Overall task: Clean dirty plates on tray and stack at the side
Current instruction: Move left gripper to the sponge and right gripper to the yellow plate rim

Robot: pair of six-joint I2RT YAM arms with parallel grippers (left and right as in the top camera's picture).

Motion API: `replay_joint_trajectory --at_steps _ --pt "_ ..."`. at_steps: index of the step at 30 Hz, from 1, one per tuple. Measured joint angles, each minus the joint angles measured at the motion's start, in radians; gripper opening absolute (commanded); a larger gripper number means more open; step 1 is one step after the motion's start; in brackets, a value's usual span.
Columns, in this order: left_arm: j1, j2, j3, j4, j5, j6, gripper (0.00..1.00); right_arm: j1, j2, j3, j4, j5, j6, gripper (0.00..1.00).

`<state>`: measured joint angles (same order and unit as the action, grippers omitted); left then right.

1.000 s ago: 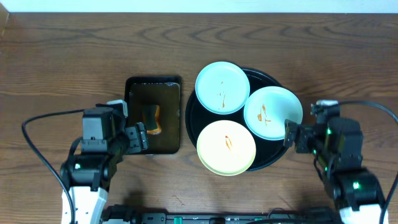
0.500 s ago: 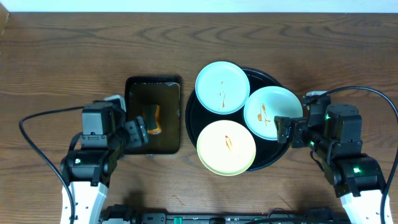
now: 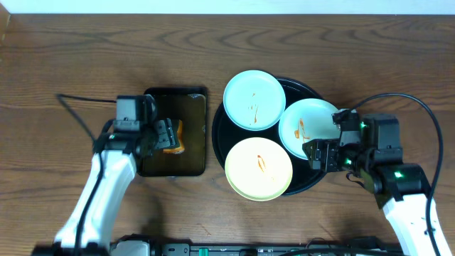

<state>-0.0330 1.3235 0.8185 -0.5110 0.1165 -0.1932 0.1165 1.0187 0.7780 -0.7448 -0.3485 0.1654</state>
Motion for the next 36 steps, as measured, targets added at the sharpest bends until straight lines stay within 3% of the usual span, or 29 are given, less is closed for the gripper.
replay_joint_trajectory --at_steps 8,24,30,36 --pt "-0.049 0.175 0.004 0.098 -0.016 0.020 0.67 0.000 0.097 0.000 -0.023 -0.026 0.011 0.78" --pt "-0.135 0.240 0.013 0.130 -0.151 0.033 0.66 0.000 0.146 0.000 -0.024 -0.031 0.014 0.77" --pt "-0.135 0.299 0.013 0.137 -0.157 0.026 0.50 0.000 0.146 0.000 -0.025 -0.031 0.014 0.76" --pt "-0.136 0.313 0.013 0.158 -0.158 0.010 0.53 0.000 0.146 0.000 -0.025 -0.031 0.014 0.76"
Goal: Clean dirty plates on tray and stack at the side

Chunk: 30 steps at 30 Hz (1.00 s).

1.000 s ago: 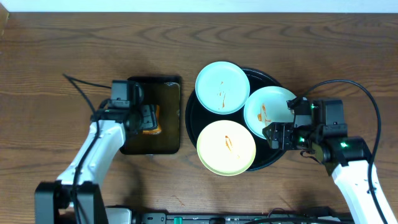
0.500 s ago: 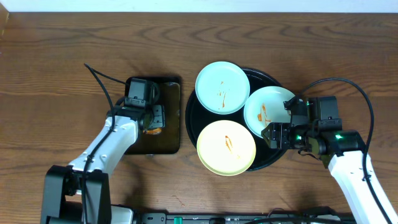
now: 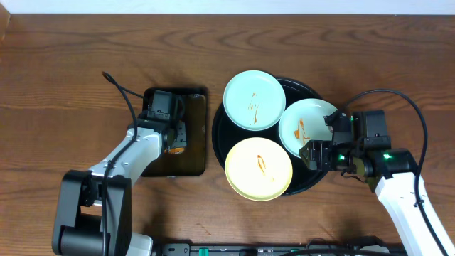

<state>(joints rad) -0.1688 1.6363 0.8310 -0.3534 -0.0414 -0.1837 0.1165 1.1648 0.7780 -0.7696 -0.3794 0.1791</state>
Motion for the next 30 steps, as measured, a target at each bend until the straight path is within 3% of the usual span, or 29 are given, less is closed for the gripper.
replay_joint_trajectory --at_steps 10,16,19,24,30 --pt "0.000 -0.017 0.005 -0.005 0.005 -0.003 0.52 0.000 0.000 0.000 0.000 0.000 0.000 0.76" --pt "0.000 -0.017 0.008 -0.010 0.021 -0.007 0.45 0.000 0.000 0.000 0.000 0.000 0.000 0.76" --pt "0.000 -0.017 0.008 -0.024 0.025 -0.008 0.36 0.000 0.000 0.000 0.000 0.000 0.000 0.76" --pt "0.000 -0.017 0.008 -0.023 0.027 -0.018 0.08 0.000 0.000 0.000 -0.005 0.000 0.000 0.75" --pt "0.000 -0.017 0.008 -0.007 0.028 -0.023 0.08 0.000 0.000 0.000 -0.043 -0.003 0.000 0.69"
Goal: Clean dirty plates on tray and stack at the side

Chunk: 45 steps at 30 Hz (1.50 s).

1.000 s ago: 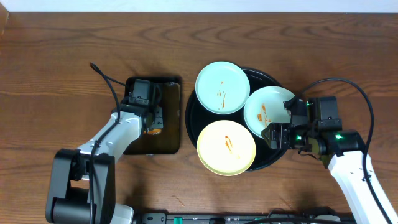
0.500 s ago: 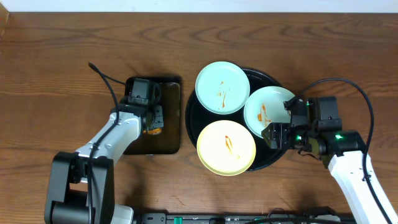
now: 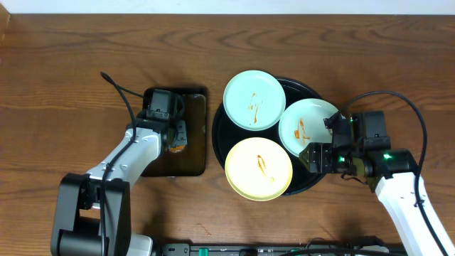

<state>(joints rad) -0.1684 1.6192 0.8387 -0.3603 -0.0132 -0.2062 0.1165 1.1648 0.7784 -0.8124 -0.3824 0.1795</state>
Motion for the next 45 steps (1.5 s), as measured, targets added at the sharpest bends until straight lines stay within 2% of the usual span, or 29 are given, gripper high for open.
replay_joint_trajectory --at_steps 3,11,15,25,33,36,40,45 --pt "0.000 -0.002 0.003 -0.026 0.000 -0.001 0.07 0.000 0.000 0.000 -0.015 0.000 0.001 0.59" --pt "0.000 -0.118 0.014 -0.183 0.027 -0.058 0.07 0.000 0.000 -0.009 -0.007 -0.004 0.004 0.47" --pt "0.000 -0.127 0.015 -0.181 0.068 -0.068 0.07 0.001 0.023 -0.048 0.042 -0.023 0.006 0.38" --pt "0.000 -0.127 0.015 -0.140 0.097 -0.079 0.07 0.101 0.154 -0.104 0.224 -0.056 0.026 0.34" --pt "0.000 -0.127 0.015 -0.140 0.098 -0.082 0.08 0.159 0.283 -0.107 0.249 -0.013 0.085 0.29" --pt "0.000 -0.127 0.015 -0.139 0.098 -0.082 0.08 0.159 0.308 -0.108 0.256 0.002 0.107 0.22" --pt "0.000 -0.127 0.015 -0.139 0.098 -0.082 0.07 0.169 0.310 -0.109 0.265 0.013 0.127 0.02" --pt "0.000 -0.127 0.015 -0.097 0.100 -0.082 0.08 0.172 0.310 -0.109 0.273 0.020 0.135 0.01"
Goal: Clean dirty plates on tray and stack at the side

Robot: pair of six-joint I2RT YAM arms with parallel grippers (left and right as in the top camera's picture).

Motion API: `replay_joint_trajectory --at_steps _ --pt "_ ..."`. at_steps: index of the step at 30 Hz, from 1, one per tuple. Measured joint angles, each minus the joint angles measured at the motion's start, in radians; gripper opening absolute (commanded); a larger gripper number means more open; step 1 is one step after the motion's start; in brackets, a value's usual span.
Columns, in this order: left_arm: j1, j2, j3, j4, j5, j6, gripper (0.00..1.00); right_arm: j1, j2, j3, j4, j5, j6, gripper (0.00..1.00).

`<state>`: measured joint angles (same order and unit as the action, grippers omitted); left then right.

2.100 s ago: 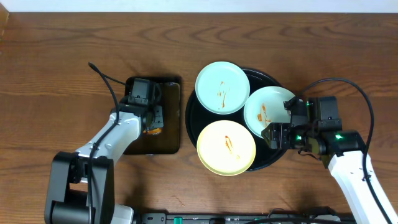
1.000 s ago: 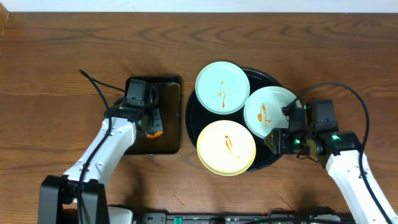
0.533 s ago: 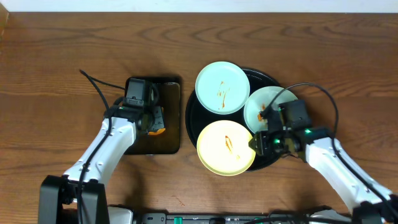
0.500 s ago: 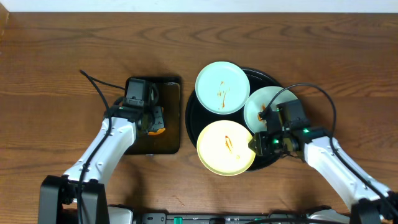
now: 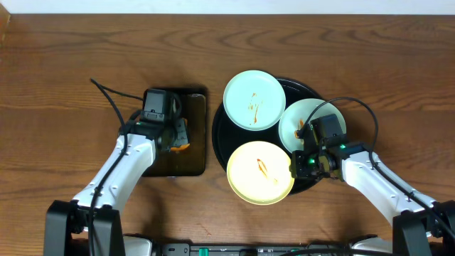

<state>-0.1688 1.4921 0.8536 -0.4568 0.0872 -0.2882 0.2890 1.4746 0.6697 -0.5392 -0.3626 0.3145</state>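
Three dirty plates with orange smears lie on the round black tray (image 5: 217, 131): a mint plate (image 5: 254, 99) at the back, a white plate (image 5: 298, 119) on the right, half hidden by my right arm, and a yellow plate (image 5: 259, 173) in front. My right gripper (image 5: 295, 165) sits at the yellow plate's right rim and looks shut on it. Over the dark square tray (image 5: 160, 160), my left gripper (image 5: 178, 139) points down, shut on an orange sponge (image 5: 183, 146).
The two trays stand side by side on the brown wooden table (image 5: 71, 71), with a narrow gap between them. Cables trail from both arms. The yellow plate overhangs the black tray's front edge.
My right gripper has moved left, from the right of the white plate to the yellow plate's rim. The yellow plate has shifted slightly forward. The left gripper and sponge have edged slightly right.
My left gripper stayed over the dark tray at the orange sponge through all the moments, its arm swinging a little. My right gripper held open beside the white plate's front right, then now has come onto the yellow plate's right edge.
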Motion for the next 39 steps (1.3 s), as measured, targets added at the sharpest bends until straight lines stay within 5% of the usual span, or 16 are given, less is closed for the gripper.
replay_joint_trajectory --at_steps 16,26,34,39 --pt "0.000 -0.264 0.000 0.180 -0.089 0.084 0.07 0.000 0.000 -0.003 0.058 0.038 0.001 0.01" --pt "0.000 -0.277 0.000 0.274 -0.121 0.105 0.07 0.000 0.000 -0.003 0.058 0.038 0.001 0.01" --pt "0.000 -0.277 0.000 0.241 -0.121 0.100 0.07 0.000 0.000 -0.003 0.058 0.038 0.001 0.01" --pt "0.000 -0.246 0.005 0.093 -0.120 0.018 0.07 0.000 0.000 -0.003 0.058 0.038 0.001 0.01"
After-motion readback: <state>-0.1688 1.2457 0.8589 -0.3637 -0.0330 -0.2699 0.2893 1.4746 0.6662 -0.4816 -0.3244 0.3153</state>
